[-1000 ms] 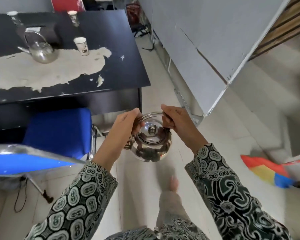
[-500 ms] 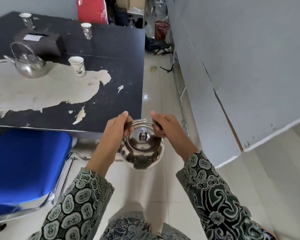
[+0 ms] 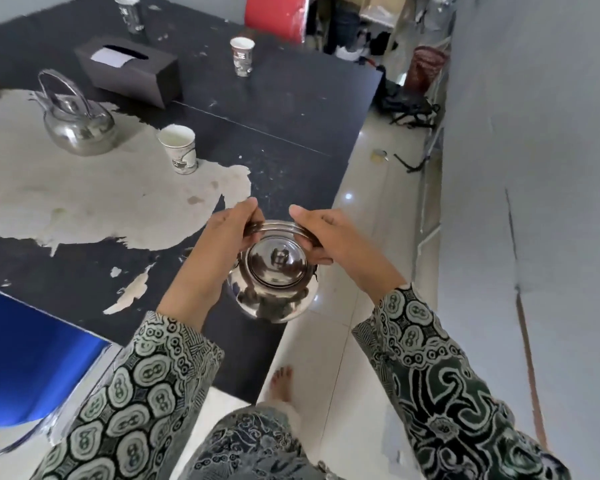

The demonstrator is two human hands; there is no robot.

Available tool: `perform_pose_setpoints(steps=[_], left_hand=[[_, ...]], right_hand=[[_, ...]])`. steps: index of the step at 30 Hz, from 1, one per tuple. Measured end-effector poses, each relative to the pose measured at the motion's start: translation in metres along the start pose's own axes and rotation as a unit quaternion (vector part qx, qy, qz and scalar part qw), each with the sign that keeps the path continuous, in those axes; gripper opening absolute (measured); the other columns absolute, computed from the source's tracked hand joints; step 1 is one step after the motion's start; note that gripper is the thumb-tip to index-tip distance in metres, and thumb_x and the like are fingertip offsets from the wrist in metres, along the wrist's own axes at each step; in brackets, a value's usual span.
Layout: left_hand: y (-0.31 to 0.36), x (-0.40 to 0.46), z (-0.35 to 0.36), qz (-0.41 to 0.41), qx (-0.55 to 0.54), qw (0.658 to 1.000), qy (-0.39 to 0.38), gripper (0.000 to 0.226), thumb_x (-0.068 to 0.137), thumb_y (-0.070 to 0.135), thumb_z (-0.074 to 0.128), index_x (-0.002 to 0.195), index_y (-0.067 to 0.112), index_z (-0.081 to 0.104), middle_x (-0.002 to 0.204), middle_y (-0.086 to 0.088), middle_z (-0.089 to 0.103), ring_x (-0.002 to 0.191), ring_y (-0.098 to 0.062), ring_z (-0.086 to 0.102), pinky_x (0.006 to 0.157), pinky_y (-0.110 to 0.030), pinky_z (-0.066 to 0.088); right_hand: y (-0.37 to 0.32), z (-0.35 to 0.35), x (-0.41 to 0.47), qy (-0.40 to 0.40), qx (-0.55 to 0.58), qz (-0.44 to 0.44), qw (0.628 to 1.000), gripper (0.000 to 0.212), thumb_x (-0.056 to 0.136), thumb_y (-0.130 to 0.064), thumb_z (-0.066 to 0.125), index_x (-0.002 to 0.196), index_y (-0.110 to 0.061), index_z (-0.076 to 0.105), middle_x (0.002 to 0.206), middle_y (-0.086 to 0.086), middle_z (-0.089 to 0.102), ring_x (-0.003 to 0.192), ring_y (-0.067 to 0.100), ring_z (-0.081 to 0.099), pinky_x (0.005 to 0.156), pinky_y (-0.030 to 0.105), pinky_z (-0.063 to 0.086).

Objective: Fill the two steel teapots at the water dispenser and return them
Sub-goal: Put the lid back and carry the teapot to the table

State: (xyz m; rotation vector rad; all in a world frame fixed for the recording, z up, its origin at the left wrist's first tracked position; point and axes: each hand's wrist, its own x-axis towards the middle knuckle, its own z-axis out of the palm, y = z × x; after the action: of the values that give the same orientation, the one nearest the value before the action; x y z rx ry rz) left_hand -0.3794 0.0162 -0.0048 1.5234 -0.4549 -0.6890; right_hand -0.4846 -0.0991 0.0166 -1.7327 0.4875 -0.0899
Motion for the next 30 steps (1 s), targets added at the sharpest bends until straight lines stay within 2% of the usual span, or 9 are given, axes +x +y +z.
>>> perform_pose_setpoints(steps=[5,8,10,14,17,20,23,27,30], left_hand=[[0.004,0.064,0.002,-0.034,-0.031,0.995,0.090,0.034,0.095,0.029,0.043,0.064,0.018,0.053,0.052,0.010,0.047,0.043,0.003,0.047,0.051,-0.004,0.039],[0.005,0.096,-0.001,-0.053,-0.040,0.991,0.120,0.035,0.095,0.030,0.044,0.062,0.020,0.051,0.047,0.014,0.048,0.044,0.003,0.047,0.056,-0.007,0.039],[0.007,0.111,-0.001,-0.046,-0.037,0.989,0.136,0.038,0.095,0.027,0.044,0.057,0.020,0.046,0.041,0.015,0.045,0.041,0.003,0.044,0.050,-0.003,0.036],[0.015,0.138,-0.001,-0.016,-0.015,0.984,0.178,0.046,0.096,0.020,0.040,0.050,0.019,0.037,0.035,0.014,0.039,0.036,0.001,0.038,0.044,-0.004,0.032],[0.018,0.151,0.000,-0.010,-0.013,0.979,0.205,0.041,0.096,0.020,0.041,0.054,0.020,0.043,0.034,0.016,0.041,0.036,0.003,0.041,0.043,-0.003,0.033],[0.023,0.162,0.004,-0.011,-0.039,0.965,0.259,0.037,0.094,0.022,0.045,0.058,0.023,0.053,0.047,0.014,0.048,0.047,0.002,0.046,0.055,-0.006,0.039],[0.025,0.175,0.009,-0.019,-0.047,0.947,0.317,0.030,0.092,0.026,0.048,0.065,0.021,0.059,0.069,-0.003,0.054,0.067,-0.012,0.053,0.068,-0.019,0.044],[0.034,0.192,0.029,-0.030,-0.046,0.908,0.415,0.030,0.092,0.032,0.049,0.066,0.019,0.057,0.072,-0.007,0.055,0.070,-0.017,0.052,0.072,-0.024,0.042],[0.043,0.201,0.043,-0.029,-0.045,0.883,0.466,0.030,0.092,0.033,0.048,0.066,0.019,0.052,0.067,-0.002,0.052,0.066,-0.015,0.049,0.070,-0.026,0.040]], right_hand=[[-0.014,-0.034,0.082,-0.064,-0.023,-0.010,0.998,0.051,0.098,-0.031,0.039,0.051,-0.011,0.041,0.033,-0.012,0.033,0.034,0.004,0.025,0.045,0.017,0.028],[-0.016,-0.044,0.127,-0.078,-0.042,-0.029,0.996,0.047,0.097,-0.032,0.040,0.058,-0.005,0.043,0.034,-0.012,0.034,0.038,0.005,0.025,0.045,0.014,0.028],[-0.014,-0.048,0.151,-0.084,-0.036,-0.043,0.995,0.044,0.097,-0.030,0.040,0.060,-0.006,0.043,0.036,-0.012,0.035,0.041,0.005,0.026,0.046,0.012,0.028],[-0.012,-0.051,0.200,-0.114,-0.035,-0.069,0.990,0.041,0.094,-0.034,0.045,0.059,-0.012,0.040,0.046,-0.011,0.030,0.051,0.009,0.027,0.056,0.019,0.029],[-0.010,-0.052,0.228,-0.135,-0.026,-0.092,0.986,0.040,0.091,-0.036,0.050,0.060,-0.012,0.040,0.055,-0.003,0.031,0.055,0.009,0.031,0.063,0.026,0.029],[-0.011,-0.056,0.254,-0.184,-0.018,-0.117,0.976,0.045,0.089,-0.038,0.053,0.064,-0.003,0.040,0.066,0.008,0.032,0.064,0.017,0.033,0.064,0.023,0.030],[-0.014,-0.064,0.277,-0.249,-0.019,-0.144,0.958,0.041,0.089,-0.035,0.055,0.064,-0.006,0.045,0.065,0.008,0.035,0.063,0.016,0.035,0.056,0.017,0.031],[-0.019,-0.086,0.305,-0.344,-0.035,-0.161,0.924,0.029,0.089,-0.034,0.056,0.074,-0.009,0.056,0.067,0.004,0.045,0.062,0.007,0.043,0.058,0.012,0.034],[-0.021,-0.101,0.319,-0.400,-0.050,-0.165,0.900,0.027,0.089,-0.034,0.056,0.085,-0.007,0.060,0.075,0.004,0.054,0.070,0.005,0.050,0.066,0.015,0.039]])
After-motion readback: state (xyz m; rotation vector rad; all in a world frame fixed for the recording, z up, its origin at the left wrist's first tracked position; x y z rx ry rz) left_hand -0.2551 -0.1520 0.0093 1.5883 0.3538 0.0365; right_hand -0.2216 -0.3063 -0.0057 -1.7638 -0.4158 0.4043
